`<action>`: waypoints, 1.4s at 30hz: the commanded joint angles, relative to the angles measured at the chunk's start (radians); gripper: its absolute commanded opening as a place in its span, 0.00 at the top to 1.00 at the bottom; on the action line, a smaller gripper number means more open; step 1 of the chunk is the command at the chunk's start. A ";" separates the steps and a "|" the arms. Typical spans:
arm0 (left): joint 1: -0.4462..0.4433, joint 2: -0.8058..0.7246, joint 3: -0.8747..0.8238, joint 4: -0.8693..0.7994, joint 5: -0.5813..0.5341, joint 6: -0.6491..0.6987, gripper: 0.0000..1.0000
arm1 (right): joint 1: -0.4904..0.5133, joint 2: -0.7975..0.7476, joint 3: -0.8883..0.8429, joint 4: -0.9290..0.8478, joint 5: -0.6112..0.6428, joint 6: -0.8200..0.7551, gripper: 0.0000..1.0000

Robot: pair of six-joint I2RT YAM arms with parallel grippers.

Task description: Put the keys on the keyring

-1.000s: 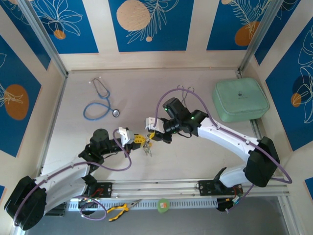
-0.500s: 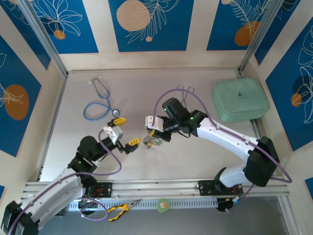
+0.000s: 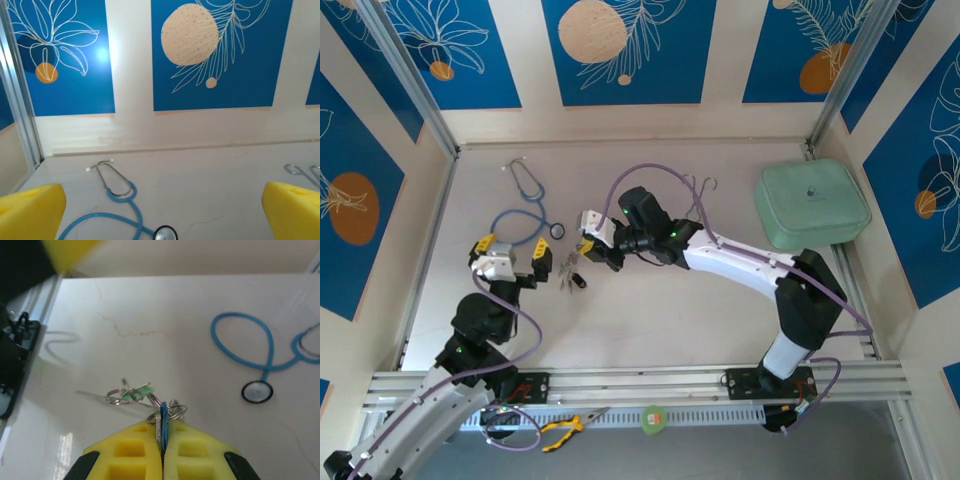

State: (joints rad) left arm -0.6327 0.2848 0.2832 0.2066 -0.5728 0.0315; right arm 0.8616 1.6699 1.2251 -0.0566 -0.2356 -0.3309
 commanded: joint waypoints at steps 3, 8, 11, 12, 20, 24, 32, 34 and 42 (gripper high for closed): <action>-0.002 0.039 -0.012 0.035 -0.037 -0.005 0.00 | 0.001 0.032 -0.082 -0.161 0.158 -0.107 1.00; -0.002 0.132 -0.004 0.070 -0.032 -0.018 0.00 | -0.004 -0.060 -0.164 -0.408 0.234 -0.268 1.00; -0.002 0.210 -0.001 0.112 -0.024 -0.031 0.00 | -0.011 -0.046 -0.169 -0.572 0.280 -0.311 0.93; -0.002 0.230 0.000 0.121 -0.016 -0.032 0.00 | -0.009 -0.030 -0.168 -0.615 0.316 -0.313 0.91; 0.002 0.374 0.011 0.206 -0.013 0.012 0.00 | -0.001 0.045 -0.208 -0.767 0.696 -0.279 0.78; 0.013 0.458 0.030 0.217 -0.012 0.049 0.00 | -0.046 -0.018 -0.217 -0.709 0.615 -0.211 0.73; 0.143 0.539 0.030 0.218 0.025 0.083 0.00 | -0.366 -0.309 -0.338 -0.294 0.195 0.235 0.68; 0.194 0.556 0.024 0.224 0.079 0.072 0.00 | -0.438 -0.376 -0.422 -0.138 0.193 0.314 0.66; 0.337 0.680 -0.005 0.326 0.223 0.056 0.00 | -0.720 -0.433 -0.625 0.239 0.367 0.435 0.62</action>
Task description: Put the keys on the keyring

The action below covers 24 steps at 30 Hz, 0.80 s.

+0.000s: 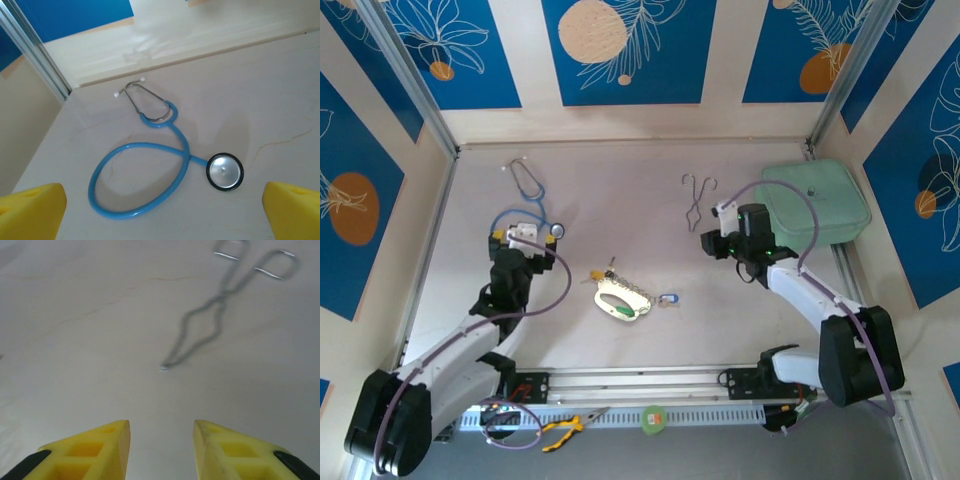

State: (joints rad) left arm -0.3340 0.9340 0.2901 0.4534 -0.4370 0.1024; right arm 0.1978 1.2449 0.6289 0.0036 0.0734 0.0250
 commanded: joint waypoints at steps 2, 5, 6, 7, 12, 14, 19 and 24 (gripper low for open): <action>0.068 0.087 -0.021 0.117 0.100 -0.040 0.00 | -0.091 -0.012 -0.108 0.322 0.134 0.060 0.62; 0.089 0.169 -0.036 0.194 0.110 -0.081 0.00 | -0.137 0.015 -0.213 0.520 0.141 0.068 0.61; 0.093 0.194 -0.042 0.229 0.117 -0.084 0.00 | -0.145 0.037 -0.237 0.586 0.116 0.064 0.61; 0.097 0.227 -0.050 0.276 0.123 -0.085 0.00 | -0.146 0.065 -0.259 0.663 0.088 0.053 0.61; 0.129 0.358 -0.033 0.417 0.155 -0.063 0.00 | -0.138 0.174 -0.250 0.783 0.012 -0.004 0.61; 0.141 0.394 -0.008 0.421 0.169 -0.029 0.00 | -0.156 0.271 -0.297 0.951 -0.002 0.015 0.60; 0.193 0.573 -0.047 0.693 0.236 -0.024 0.00 | -0.190 0.278 -0.252 0.882 -0.051 0.039 0.60; 0.227 0.624 -0.064 0.756 0.221 -0.071 0.00 | -0.216 0.281 -0.220 0.821 -0.076 0.065 0.60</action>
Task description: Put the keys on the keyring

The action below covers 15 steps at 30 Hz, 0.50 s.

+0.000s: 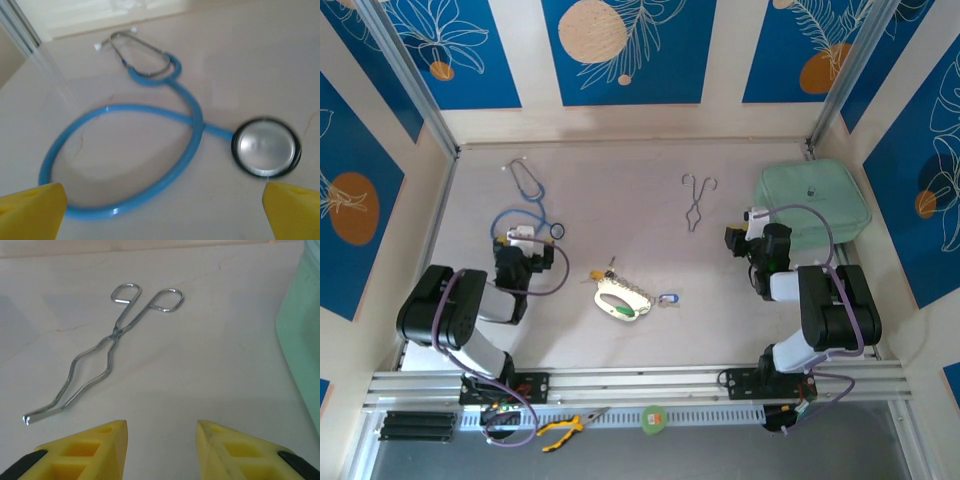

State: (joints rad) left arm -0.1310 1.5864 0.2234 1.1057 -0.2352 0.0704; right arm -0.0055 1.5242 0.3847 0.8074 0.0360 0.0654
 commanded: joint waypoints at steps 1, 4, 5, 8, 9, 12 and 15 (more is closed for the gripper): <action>0.027 -0.002 0.022 0.117 -0.018 -0.043 0.00 | -0.013 -0.003 0.029 -0.003 -0.039 0.025 0.59; 0.026 -0.030 0.085 -0.054 -0.027 -0.053 0.00 | -0.018 -0.001 0.033 -0.005 -0.044 0.029 0.57; 0.025 -0.013 0.101 -0.053 -0.010 -0.039 0.00 | -0.018 0.000 0.034 -0.005 -0.046 0.031 0.55; 0.028 -0.021 0.131 -0.116 0.029 -0.028 0.00 | -0.020 -0.001 0.033 -0.005 -0.047 0.031 0.53; 0.021 -0.017 0.118 -0.090 0.034 -0.019 0.01 | -0.020 -0.001 0.033 -0.005 -0.047 0.031 0.53; 0.020 -0.019 0.128 -0.115 0.097 0.003 0.00 | -0.021 0.000 0.034 -0.006 -0.047 0.031 0.51; 0.047 -0.019 0.162 -0.186 0.164 -0.015 0.00 | -0.021 -0.001 0.034 -0.005 -0.047 0.031 0.50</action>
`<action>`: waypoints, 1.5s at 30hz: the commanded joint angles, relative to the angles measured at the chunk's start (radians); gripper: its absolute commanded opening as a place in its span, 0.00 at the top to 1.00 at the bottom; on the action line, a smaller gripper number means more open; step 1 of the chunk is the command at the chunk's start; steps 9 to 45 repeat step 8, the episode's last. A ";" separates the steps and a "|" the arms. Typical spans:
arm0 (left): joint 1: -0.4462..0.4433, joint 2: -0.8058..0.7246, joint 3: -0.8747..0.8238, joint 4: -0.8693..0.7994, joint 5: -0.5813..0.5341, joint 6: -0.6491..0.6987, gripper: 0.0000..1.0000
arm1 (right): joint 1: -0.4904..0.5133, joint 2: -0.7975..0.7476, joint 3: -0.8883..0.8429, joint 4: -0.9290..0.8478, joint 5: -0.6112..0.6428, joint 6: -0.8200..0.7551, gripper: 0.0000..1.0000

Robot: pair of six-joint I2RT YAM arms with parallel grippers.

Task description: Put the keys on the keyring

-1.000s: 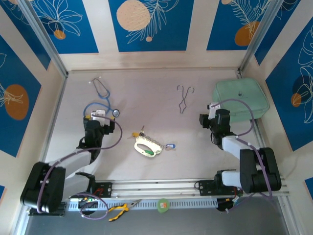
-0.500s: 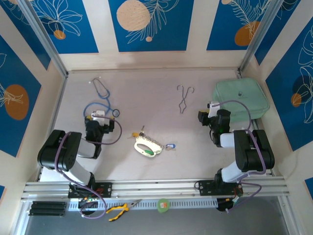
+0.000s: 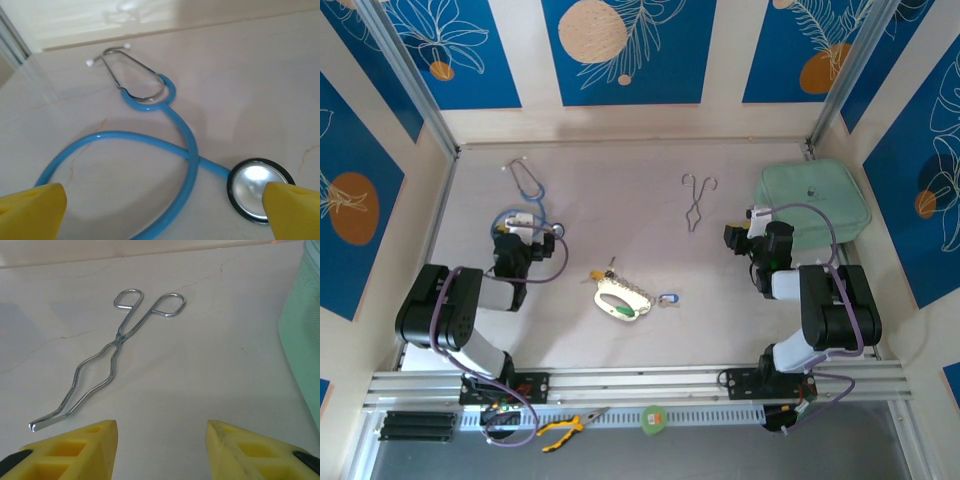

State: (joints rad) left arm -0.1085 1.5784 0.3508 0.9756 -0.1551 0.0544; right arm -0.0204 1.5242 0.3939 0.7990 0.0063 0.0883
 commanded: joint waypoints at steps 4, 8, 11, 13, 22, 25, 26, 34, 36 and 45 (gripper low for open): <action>0.036 -0.009 0.043 -0.068 0.106 -0.004 0.00 | -0.004 -0.001 0.025 0.003 -0.016 0.008 0.46; 0.036 -0.014 0.030 -0.049 0.106 -0.002 0.00 | 0.010 -0.002 0.025 0.001 0.016 0.002 0.01; 0.036 -0.014 0.030 -0.049 0.106 -0.002 0.00 | 0.010 -0.002 0.025 0.001 0.016 0.002 0.01; 0.036 -0.014 0.030 -0.049 0.106 -0.002 0.00 | 0.010 -0.002 0.025 0.001 0.016 0.002 0.01; 0.036 -0.014 0.030 -0.049 0.106 -0.002 0.00 | 0.010 -0.002 0.025 0.001 0.016 0.002 0.01; 0.036 -0.014 0.030 -0.049 0.106 -0.002 0.00 | 0.010 -0.002 0.025 0.001 0.016 0.002 0.01; 0.036 -0.014 0.030 -0.049 0.106 -0.002 0.00 | 0.010 -0.002 0.025 0.001 0.016 0.002 0.01; 0.036 -0.014 0.030 -0.049 0.106 -0.002 0.00 | 0.010 -0.002 0.025 0.001 0.016 0.002 0.01; 0.036 -0.014 0.030 -0.049 0.106 -0.002 0.00 | 0.010 -0.002 0.025 0.001 0.016 0.002 0.01; 0.036 -0.014 0.030 -0.049 0.106 -0.002 0.00 | 0.010 -0.002 0.025 0.001 0.016 0.002 0.01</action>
